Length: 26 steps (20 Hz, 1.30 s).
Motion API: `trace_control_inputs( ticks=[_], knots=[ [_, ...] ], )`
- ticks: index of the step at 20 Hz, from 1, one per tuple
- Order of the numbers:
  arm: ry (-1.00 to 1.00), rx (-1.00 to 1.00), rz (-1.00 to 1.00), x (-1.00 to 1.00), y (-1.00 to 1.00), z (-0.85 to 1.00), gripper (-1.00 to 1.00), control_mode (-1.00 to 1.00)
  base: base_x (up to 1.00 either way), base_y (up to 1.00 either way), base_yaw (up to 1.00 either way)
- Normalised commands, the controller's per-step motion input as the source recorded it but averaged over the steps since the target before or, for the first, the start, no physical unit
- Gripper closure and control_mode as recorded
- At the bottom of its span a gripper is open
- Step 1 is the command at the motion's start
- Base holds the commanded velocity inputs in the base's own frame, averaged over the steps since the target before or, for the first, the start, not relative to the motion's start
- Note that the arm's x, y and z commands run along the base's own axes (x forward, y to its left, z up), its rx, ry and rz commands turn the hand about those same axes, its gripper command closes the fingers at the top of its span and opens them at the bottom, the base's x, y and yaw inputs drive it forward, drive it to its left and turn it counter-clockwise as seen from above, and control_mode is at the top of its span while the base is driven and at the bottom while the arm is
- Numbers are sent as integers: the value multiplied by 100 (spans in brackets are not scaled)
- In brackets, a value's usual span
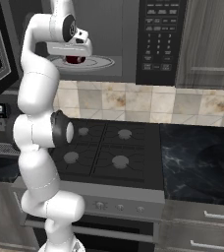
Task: Pick the mug from the counter and place it inside the microwave. Then close the microwave.
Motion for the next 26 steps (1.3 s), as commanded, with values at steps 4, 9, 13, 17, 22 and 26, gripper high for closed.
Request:
trace_control_inputs(
  ticks=[4, 9, 13, 17, 22, 26],
  knots=[
    [-1, 0, -4, -33, 0, 0, -100, -100, 0, 0, 0],
    [-7, 0, -6, -71, -4, 0, -100, -100, 0, 0, 0],
    [-11, 0, -7, -75, -10, 0, -100, -100, 0, 0, 0],
    [-11, 0, -7, -51, -18, 0, -100, -100, 0, 0, 0],
    [-6, 0, -7, -35, -18, -14, -100, -100, 0, 0, 0],
    [-5, 0, -5, -45, -9, -11, -100, -100, 0, 0, 0]
  ],
)
